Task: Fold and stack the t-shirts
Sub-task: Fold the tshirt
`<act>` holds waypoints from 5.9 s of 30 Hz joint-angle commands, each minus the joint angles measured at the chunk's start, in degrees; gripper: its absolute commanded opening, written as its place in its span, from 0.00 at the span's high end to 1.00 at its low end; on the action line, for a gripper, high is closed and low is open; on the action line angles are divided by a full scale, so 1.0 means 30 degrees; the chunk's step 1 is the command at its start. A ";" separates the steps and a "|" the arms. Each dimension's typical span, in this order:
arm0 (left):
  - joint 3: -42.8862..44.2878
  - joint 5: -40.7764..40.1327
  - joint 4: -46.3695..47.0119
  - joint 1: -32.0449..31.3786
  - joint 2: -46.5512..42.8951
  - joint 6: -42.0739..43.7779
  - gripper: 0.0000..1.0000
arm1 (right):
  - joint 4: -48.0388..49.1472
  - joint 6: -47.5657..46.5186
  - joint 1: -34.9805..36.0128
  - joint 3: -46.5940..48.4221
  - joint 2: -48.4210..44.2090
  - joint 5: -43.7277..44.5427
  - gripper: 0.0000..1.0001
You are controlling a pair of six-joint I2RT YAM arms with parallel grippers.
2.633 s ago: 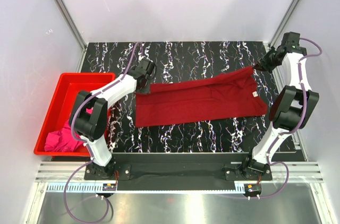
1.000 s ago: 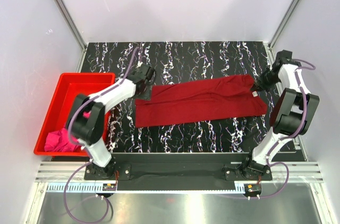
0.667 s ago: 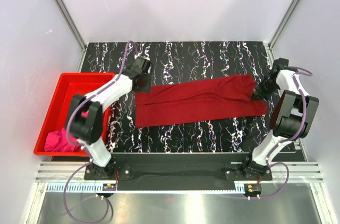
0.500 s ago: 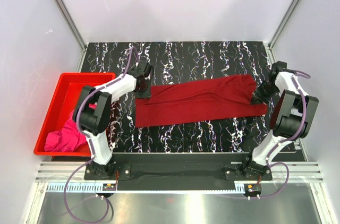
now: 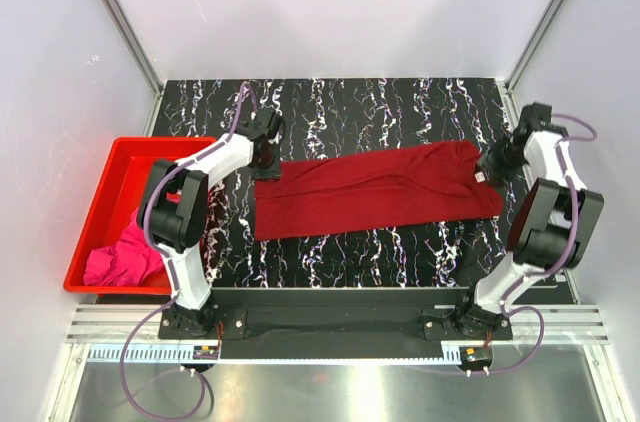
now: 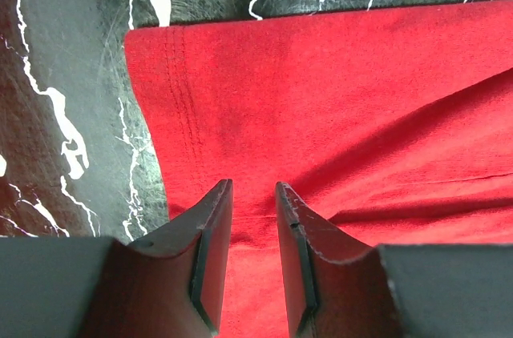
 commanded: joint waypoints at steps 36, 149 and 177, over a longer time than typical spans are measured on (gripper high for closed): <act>0.2370 0.1070 0.0139 0.1592 0.2866 -0.1206 0.70 | 0.5573 0.0980 0.0263 0.8680 1.0910 -0.5226 0.60; 0.1522 0.4116 -0.0154 0.2852 0.1400 -0.2084 0.67 | 0.0093 0.0570 0.0292 0.2710 0.2537 -0.2442 0.49; 0.3513 0.2273 -0.0680 -0.0928 -0.0239 -0.1207 0.69 | 0.0035 -0.0924 0.0263 0.0537 0.2561 0.1102 0.53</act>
